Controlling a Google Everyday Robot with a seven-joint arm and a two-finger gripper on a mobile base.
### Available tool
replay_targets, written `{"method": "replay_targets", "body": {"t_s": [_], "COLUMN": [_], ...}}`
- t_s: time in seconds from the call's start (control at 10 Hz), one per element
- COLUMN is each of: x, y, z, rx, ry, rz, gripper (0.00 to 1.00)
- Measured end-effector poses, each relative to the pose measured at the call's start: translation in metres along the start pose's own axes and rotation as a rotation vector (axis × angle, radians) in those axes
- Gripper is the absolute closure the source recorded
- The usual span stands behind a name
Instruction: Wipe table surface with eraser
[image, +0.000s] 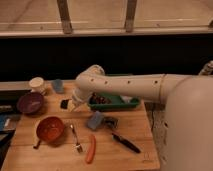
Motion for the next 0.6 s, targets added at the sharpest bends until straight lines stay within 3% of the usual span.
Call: {"method": "replay_targets", "body": {"t_s": [0.2, 0.6], "x": [-0.018, -0.0185], "y": [0.001, -0.0008], "z": [0.0176, 0.019], "rx": [-0.03, -0.031], "ry": [0.018, 0.02], "rz": [-0.007, -0.005], "gripper": [1.0, 1.0]}}
